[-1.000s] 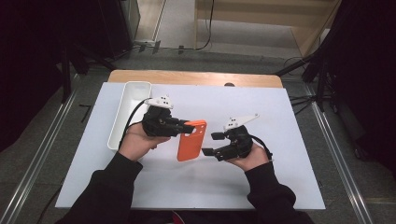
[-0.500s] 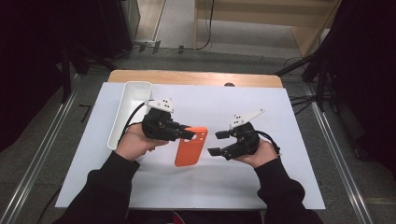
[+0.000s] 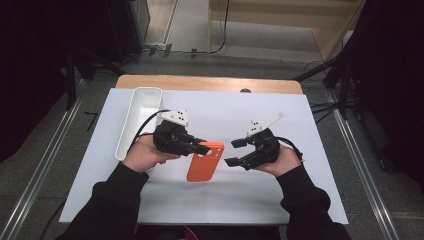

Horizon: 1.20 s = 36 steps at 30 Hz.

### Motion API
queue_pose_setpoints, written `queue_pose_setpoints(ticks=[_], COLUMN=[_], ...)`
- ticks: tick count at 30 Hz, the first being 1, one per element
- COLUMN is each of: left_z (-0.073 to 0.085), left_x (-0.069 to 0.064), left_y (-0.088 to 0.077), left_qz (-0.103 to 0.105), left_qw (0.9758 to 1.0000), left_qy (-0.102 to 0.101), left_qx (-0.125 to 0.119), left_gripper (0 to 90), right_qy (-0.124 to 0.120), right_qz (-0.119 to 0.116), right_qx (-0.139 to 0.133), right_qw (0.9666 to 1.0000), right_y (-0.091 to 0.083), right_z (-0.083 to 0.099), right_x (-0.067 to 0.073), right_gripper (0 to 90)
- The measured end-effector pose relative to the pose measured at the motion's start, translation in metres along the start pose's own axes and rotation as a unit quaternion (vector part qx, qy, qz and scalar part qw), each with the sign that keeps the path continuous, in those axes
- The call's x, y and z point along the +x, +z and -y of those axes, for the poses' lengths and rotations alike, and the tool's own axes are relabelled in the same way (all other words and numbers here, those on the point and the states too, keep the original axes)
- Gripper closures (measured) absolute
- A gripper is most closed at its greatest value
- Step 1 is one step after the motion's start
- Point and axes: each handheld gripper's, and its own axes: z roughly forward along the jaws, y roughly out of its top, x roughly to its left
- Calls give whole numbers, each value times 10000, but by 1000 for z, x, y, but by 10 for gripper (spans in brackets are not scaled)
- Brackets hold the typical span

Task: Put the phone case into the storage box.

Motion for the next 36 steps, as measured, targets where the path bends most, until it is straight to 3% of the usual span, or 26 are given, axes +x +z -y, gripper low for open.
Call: queue_pose_setpoints(ticks=[7,11,24,36], left_z=[0,0,-1,0], left_x=[-1,-1,-2,-2], left_y=[3,5,9,10], left_qz=[115,190,287,364], left_qw=[9999,9998,9995,9992], left_qy=[36,-13,-54,-41], left_qx=[64,84,130,152], left_gripper=[761,761,760,761], right_qy=[-222,-311,-500,-591], right_qz=[-62,-267,-531,-774], right_qx=[177,85,-1,-67], right_qw=[9996,9991,9973,9952], right_y=[-1,-2,1,6], right_z=[-5,-9,-19,-21], right_x=[-1,-2,-2,-3], right_gripper=[265,272,312,402])
